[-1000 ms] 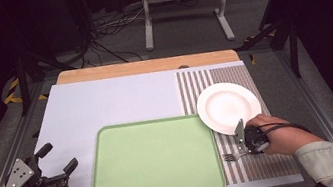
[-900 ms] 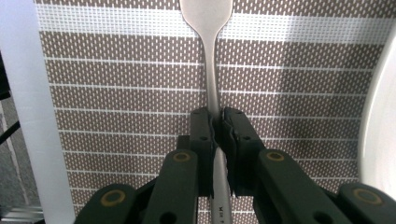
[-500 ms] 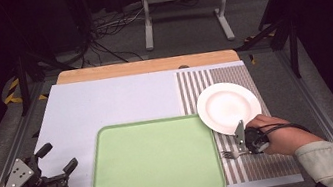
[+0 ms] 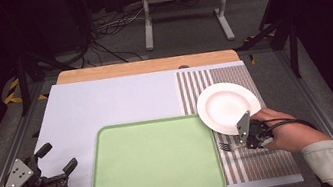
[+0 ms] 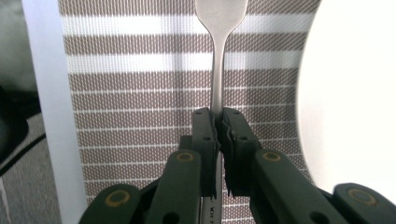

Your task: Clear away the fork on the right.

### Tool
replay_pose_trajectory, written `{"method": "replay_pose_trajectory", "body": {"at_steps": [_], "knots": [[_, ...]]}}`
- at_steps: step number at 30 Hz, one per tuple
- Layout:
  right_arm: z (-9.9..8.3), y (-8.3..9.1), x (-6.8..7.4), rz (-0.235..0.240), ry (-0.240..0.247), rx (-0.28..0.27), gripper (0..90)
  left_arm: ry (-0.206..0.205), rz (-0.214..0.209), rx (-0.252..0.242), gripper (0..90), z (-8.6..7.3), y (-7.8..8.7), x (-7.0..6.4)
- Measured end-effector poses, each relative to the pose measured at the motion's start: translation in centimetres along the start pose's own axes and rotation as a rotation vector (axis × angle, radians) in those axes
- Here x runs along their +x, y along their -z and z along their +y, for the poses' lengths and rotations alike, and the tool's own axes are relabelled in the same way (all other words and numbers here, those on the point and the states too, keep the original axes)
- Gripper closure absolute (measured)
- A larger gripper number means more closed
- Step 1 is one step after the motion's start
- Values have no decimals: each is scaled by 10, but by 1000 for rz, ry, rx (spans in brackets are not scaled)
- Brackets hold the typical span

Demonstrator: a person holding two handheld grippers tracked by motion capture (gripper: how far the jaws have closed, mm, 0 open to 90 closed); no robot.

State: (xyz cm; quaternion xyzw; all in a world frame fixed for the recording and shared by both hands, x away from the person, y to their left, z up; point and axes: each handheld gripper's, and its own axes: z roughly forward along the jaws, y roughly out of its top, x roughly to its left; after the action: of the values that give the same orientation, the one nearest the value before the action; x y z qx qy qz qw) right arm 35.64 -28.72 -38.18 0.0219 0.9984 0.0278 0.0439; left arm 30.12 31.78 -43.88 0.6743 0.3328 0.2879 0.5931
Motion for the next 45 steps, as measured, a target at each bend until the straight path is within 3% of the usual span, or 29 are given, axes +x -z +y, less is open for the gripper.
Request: {"method": "replay_pose_trajectory", "body": {"at_steps": [2, 4, 16, 22, 31, 45], "knots": [[1, 3, 0, -11, -11, -39, 852, 1, 1, 0, 19, 0, 0, 0], [2, 5, 0, -14, -17, -42, 852, 4, 0, -2, 19, 0, 0, 0], [10, 26, -3, -97, -66, -171, 851, 1, 1, -1, 19, 0, 0, 0], [13, 32, -4, -114, -97, -245, 851, 0, 2, -2, 19, 0, 0, 0], [23, 39, -6, -131, -210, -357, 851, 0, 1, -3, 19, 0, 0, 0], [54, 46, -9, -116, -341, -411, 852, 4, 2, -3, 19, 0, 1, 1]]}}
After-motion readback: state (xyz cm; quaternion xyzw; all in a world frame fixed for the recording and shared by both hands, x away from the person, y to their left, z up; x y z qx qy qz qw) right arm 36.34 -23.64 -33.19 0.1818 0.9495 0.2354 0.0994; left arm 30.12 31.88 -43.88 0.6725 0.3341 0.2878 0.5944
